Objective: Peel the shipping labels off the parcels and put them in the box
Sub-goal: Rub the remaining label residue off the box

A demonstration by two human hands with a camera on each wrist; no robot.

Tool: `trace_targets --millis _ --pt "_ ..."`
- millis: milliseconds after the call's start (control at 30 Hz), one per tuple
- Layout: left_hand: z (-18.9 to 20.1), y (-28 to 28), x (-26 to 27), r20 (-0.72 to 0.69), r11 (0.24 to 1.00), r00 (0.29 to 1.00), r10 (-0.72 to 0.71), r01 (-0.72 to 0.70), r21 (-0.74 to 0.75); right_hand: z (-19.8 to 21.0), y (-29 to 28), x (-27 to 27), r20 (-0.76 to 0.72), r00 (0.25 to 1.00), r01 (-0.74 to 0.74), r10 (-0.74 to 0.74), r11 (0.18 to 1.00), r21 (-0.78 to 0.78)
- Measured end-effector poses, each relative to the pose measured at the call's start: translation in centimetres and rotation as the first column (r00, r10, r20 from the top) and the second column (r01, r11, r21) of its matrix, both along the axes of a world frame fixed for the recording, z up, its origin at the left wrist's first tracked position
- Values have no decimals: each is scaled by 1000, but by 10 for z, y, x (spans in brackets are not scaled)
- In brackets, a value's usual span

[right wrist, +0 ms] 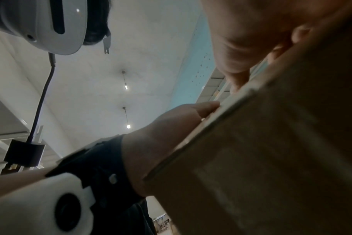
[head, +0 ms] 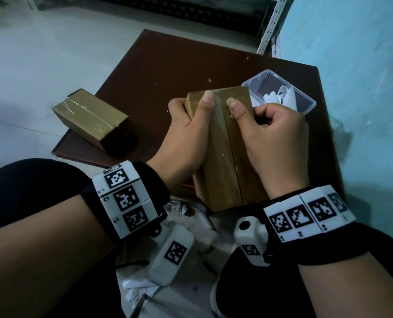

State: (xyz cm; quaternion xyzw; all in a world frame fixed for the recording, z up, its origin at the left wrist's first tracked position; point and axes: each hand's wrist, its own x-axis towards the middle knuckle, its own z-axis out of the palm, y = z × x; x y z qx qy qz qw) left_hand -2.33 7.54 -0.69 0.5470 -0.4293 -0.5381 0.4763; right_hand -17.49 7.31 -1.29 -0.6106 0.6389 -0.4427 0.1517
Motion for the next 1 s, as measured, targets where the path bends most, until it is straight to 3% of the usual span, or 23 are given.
trace_targets --millis 200,433,700,867,1000 --pt "-2 -6 8 10 996 999 42 -43 81 3 -2 -8 27 986 -165 163 968 189" --pt "-3 -3 -1 48 999 999 -21 19 36 -1 3 1 -22 999 48 -47 998 49" --pt "-4 -9 7 58 997 998 13 -17 77 -1 -3 -9 33 993 -116 112 974 194" --pt "-3 -9 5 108 999 994 -14 11 31 -5 3 1 -21 1000 2 -2 1000 30" --pt "-7 -10 4 98 1000 995 -11 10 14 -2 -2 -1 3 1000 -10 10 996 83"
